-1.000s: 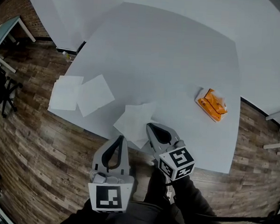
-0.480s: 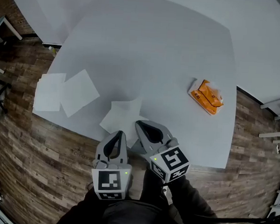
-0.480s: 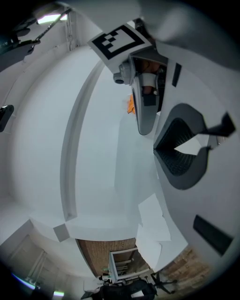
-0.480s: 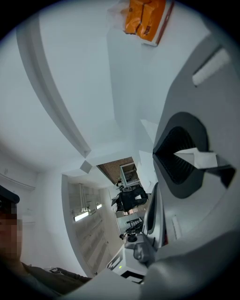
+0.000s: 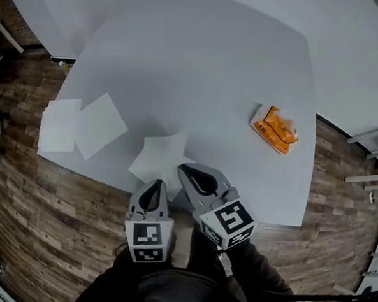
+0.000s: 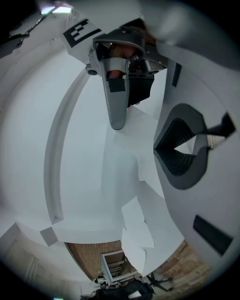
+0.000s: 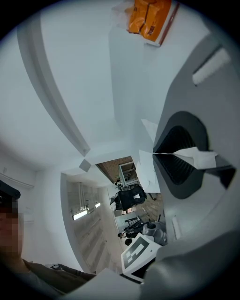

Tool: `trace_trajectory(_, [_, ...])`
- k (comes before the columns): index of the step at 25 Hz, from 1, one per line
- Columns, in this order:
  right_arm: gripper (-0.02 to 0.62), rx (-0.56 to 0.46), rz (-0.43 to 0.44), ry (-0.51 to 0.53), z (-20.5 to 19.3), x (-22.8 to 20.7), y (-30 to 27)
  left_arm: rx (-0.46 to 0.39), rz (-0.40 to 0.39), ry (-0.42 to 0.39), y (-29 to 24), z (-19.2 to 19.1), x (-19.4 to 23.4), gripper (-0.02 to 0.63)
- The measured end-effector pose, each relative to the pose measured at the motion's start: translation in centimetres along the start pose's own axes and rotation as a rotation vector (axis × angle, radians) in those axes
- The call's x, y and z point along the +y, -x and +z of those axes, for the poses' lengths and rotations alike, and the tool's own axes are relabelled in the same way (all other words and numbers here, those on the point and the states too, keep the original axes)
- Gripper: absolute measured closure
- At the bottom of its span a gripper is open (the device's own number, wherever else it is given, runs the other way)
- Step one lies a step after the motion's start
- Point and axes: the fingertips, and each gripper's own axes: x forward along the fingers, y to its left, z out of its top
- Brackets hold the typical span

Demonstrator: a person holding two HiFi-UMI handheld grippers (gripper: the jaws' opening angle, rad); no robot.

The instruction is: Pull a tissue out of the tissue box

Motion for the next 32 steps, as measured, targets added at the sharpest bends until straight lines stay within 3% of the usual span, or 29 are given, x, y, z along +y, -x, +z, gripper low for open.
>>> trace_trajectory(6, [0.557, 0.004, 0.005, 0.015, 0.1, 0.2, 0.4, 0.028, -0.008, 0.005, -0.6, -1.0, 0.0, 0.606])
trace_trajectory(12, [0.531, -0.032, 0.001, 0.029, 1.0, 0.7, 1.2, -0.013, 0.005, -0.007, 0.1, -0.2, 0.3, 0.606])
trace_trajectory(21, [0.532, -0.162, -0.073, 0.024, 4.5, 4.0, 8.4, -0.186, -0.029, -0.052, 6.1, 4.7, -2.1, 0.606])
trace_trajectory(29, [0.540, -0.333, -0.116, 0.054, 7.9, 8.0, 19.3, -0.393, -0.084, -0.178, 15.5, 9.3, -9.8, 0.606])
trace_trajectory(32, [0.540, -0.382, -0.142, 0.061, 7.8, 9.4, 24.0, -0.448, -0.092, -0.187, 19.4, 9.7, -13.3, 0.606])
